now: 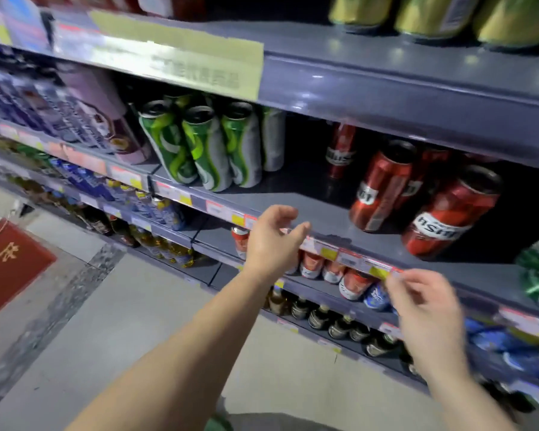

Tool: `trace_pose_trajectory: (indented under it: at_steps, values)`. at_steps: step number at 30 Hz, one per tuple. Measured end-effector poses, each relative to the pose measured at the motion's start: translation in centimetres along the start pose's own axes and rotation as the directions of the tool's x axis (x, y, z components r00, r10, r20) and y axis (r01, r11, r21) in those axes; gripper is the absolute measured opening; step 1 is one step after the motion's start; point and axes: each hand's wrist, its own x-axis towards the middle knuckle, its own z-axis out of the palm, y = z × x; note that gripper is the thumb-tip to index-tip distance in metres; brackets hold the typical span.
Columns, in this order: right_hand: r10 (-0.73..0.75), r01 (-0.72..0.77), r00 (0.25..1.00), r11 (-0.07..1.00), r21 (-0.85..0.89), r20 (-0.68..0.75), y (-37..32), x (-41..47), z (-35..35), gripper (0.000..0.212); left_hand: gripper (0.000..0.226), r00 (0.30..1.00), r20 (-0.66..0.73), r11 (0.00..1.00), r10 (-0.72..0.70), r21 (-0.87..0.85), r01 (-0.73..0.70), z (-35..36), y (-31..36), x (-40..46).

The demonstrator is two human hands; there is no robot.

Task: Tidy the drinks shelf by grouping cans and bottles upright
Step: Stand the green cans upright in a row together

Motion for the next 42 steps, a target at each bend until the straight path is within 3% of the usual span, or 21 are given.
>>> trace_pose_trajectory:
  at_steps: [3,7,10,16,21,24,27,30,32,35,36,38,42]
  values:
    - [-0.095,0.092,0.974,0.995,0.026,0.208,-3.1,-1.0,5.9,0.016,0.029,0.985,-0.17,0.999,-0.011,-0.046,0.003,-4.5,-2.0,1.6]
    - [-0.137,0.124,0.958,0.99,0.065,0.252,-6.6,-1.2,13.2,0.015,0.046,0.959,-0.285,0.999,-0.014,-0.038,0.003,-11.8,-5.4,5.7]
    - [-0.095,0.071,0.977,0.989,0.127,0.192,-8.7,-1.4,19.5,0.02,0.063,0.958,-0.287,0.999,-0.004,-0.04,-0.008,-17.4,-7.2,9.8]
    - [-0.005,-0.012,0.994,0.988,0.156,0.109,-10.9,-1.6,27.3,0.036,0.086,0.988,-0.126,0.996,0.087,-0.025,-0.091,-23.7,-8.8,15.5]
    - [-0.003,-0.005,0.997,0.995,0.104,0.071,-11.1,-0.9,26.1,0.035,0.094,0.993,-0.029,0.992,0.118,-0.032,-0.119,-22.9,-8.4,17.2]
    - [0.005,-0.008,0.995,1.0,0.03,0.101,-11.4,-0.7,23.6,0.036,0.099,0.999,-0.002,0.997,0.049,-0.068,-0.049,-21.9,-8.3,17.2]
    - [-0.012,0.009,0.991,1.0,0.027,0.132,-11.7,0.5,21.9,0.04,0.075,0.991,0.034,0.99,0.129,-0.07,-0.126,-21.1,-8.1,18.1]
    - [-0.027,0.022,0.997,0.997,0.079,0.067,-11.8,2.1,23.4,0.05,0.054,0.972,0.11,0.977,0.21,-0.064,-0.203,-20.9,-8.5,20.5]
    - [-0.013,0.009,0.999,0.996,0.089,0.042,-11.7,2.4,26.0,0.061,0.069,0.95,0.186,0.968,0.249,-0.078,-0.239,-21.8,-9.8,22.5]
    - [0.04,-0.045,0.997,0.996,0.076,0.069,-11.8,2.4,29.4,0.08,0.116,0.937,0.254,0.968,0.239,-0.134,-0.211,-23.7,-11.8,24.7]
    - [0.047,-0.05,0.997,0.998,0.045,0.067,-12.0,2.6,30.0,0.085,0.118,0.922,0.299,0.964,0.245,-0.177,-0.198,-24.1,-11.6,24.8]
    - [0.046,-0.046,0.999,0.998,-0.031,0.026,-12.5,3.0,30.8,0.083,0.102,0.884,0.375,0.957,0.279,-0.187,-0.223,-24.3,-10.9,25.0]
    - [0.056,-0.063,0.997,0.989,-0.134,-0.054,-12.9,4.3,31.1,0.056,0.079,0.841,0.441,0.95,0.313,-0.154,-0.272,-23.7,-10.4,25.6]
